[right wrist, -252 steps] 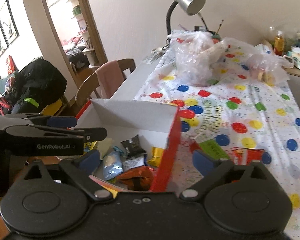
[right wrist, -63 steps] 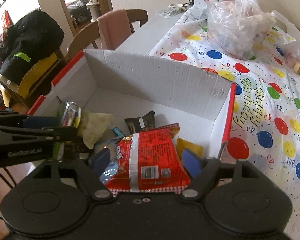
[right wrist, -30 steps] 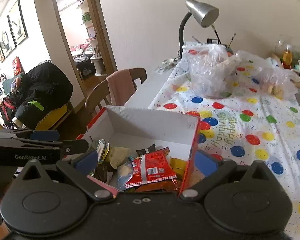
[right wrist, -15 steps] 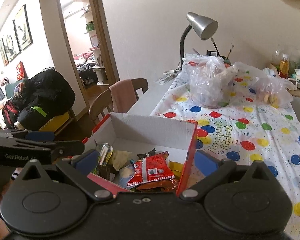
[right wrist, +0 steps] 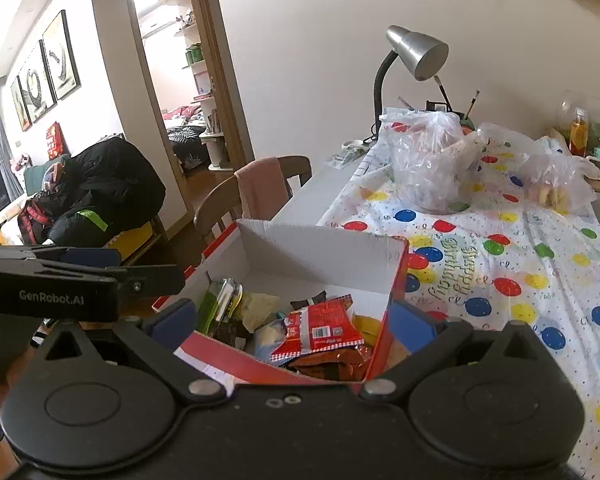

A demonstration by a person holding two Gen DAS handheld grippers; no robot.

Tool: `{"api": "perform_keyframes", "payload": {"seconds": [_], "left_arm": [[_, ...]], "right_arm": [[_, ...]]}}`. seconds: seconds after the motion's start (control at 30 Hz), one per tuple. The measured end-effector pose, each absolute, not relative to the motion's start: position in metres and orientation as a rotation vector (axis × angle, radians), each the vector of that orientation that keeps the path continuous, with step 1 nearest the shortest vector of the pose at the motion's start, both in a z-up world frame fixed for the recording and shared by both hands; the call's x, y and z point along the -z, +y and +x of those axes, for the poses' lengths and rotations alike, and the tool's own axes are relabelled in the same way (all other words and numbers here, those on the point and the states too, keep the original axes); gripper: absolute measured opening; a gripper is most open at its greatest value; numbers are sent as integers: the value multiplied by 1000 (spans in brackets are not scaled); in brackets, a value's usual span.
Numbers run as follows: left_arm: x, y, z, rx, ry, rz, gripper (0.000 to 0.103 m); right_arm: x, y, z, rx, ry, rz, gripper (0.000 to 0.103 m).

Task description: Organize snacks

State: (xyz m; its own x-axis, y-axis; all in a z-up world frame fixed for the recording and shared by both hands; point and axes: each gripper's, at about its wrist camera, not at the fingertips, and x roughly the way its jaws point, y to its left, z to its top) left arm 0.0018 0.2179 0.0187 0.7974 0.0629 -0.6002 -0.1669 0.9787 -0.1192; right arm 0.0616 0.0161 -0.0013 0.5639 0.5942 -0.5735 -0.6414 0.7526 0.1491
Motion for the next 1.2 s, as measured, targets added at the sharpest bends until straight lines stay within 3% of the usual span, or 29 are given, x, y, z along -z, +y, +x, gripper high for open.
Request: {"api": "perform_keyframes", "payload": {"seconds": [1.2], "left_arm": [[-6, 211, -4, -139, 692, -191, 102]], "right_arm": [[21, -16, 58, -633, 716, -4, 103]]}}
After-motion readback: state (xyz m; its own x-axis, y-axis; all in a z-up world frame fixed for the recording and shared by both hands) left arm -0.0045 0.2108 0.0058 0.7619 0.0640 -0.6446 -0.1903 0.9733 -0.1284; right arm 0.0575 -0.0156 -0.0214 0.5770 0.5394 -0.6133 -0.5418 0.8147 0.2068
